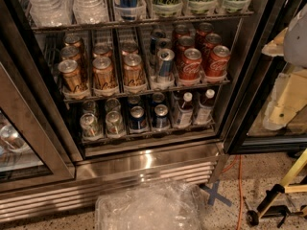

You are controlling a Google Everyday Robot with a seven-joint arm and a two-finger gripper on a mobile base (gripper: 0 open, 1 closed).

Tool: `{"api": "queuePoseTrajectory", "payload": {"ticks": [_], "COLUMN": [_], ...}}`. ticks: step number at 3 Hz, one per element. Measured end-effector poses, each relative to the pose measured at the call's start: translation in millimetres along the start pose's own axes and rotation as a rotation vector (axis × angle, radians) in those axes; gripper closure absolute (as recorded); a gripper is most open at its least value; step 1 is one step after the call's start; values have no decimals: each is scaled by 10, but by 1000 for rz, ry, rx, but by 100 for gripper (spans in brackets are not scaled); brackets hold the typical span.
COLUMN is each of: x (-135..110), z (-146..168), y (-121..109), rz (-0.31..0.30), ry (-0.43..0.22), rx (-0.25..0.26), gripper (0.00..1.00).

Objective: Pick orange can from middle shelf of fridge

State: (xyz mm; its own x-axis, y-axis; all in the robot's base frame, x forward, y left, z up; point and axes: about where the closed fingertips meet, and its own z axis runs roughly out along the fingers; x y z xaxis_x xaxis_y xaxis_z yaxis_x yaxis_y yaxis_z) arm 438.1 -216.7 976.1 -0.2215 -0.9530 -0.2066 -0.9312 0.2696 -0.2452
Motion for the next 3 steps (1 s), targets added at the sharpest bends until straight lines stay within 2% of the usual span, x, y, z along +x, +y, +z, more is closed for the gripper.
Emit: {"api": "queuePoseTrajectory", "payload": {"ticks": [1, 2, 3], "x": [0, -79, -495], "z": [0, 119, 633], "y": [0, 27, 207], "rz": [0, -9, -1], "ry": [0, -83, -234], "rx": [0, -37, -154], "gripper": [0, 0, 0]}}
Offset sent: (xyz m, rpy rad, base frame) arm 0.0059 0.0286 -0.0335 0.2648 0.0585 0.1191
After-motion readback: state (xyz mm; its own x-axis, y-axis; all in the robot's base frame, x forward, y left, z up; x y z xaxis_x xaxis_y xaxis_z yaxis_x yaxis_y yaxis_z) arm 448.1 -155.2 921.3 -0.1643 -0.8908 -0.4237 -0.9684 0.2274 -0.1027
